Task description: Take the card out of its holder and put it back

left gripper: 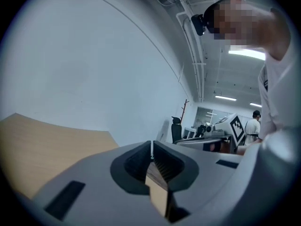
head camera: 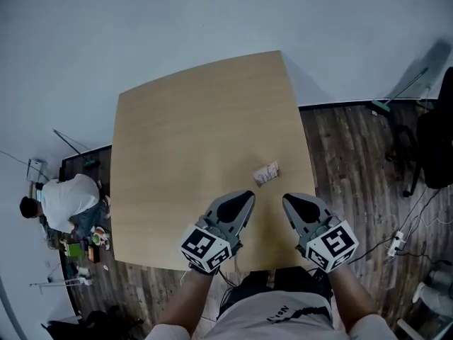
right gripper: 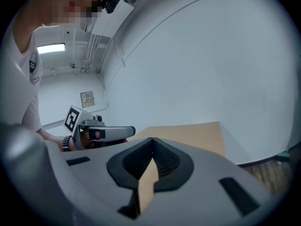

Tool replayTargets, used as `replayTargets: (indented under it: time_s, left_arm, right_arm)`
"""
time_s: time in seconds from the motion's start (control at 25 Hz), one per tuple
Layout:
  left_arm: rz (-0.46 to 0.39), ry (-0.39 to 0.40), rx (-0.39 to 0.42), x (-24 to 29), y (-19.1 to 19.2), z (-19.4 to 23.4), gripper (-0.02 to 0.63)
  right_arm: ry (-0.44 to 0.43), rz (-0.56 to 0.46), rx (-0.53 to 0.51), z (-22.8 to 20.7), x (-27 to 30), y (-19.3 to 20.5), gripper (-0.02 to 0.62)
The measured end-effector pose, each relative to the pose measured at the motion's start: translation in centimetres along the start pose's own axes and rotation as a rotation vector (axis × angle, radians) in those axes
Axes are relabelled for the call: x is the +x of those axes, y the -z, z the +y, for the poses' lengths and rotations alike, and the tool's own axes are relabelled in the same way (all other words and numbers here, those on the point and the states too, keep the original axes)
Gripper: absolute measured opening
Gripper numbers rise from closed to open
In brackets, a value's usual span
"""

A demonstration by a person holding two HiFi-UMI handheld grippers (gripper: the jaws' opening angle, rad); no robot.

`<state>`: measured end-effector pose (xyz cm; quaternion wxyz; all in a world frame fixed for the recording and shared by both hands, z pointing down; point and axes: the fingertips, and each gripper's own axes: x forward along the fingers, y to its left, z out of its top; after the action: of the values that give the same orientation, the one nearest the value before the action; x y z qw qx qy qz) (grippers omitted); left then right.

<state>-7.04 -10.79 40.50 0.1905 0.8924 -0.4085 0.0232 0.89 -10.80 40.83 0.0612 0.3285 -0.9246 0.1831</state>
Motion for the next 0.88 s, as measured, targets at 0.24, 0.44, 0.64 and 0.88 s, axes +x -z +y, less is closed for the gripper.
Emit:
replayTargets:
  time_s: [0.24, 0.44, 0.64, 0.88]
  left_arm:
    - [-0.026, -0.008, -0.044, -4.4, -0.6, -5.1, 0.026]
    - [-0.031, -0.002, -0.045, -7.5, -0.5, -8.7, 0.026]
    - [-0.043, -0.019, -0.042, -9.9, -0.6, -10.6, 0.026]
    - [-0.065, -0.039, -0.029, -12.4, -1.0, -12.2, 0.023]
  right_arm:
    - [0.028, -0.037, -0.031, 4.6, -2.6, -1.6, 0.014]
    - [0.066, -0.066, -0.019, 7.5, -5.2, -1.8, 0.014]
    - [0.093, -0.085, -0.037, 10.0, -7.1, -1.8, 0.014]
    - [0.108, -0.108, -0.061, 12.8, -9.2, -2.2, 0.014]
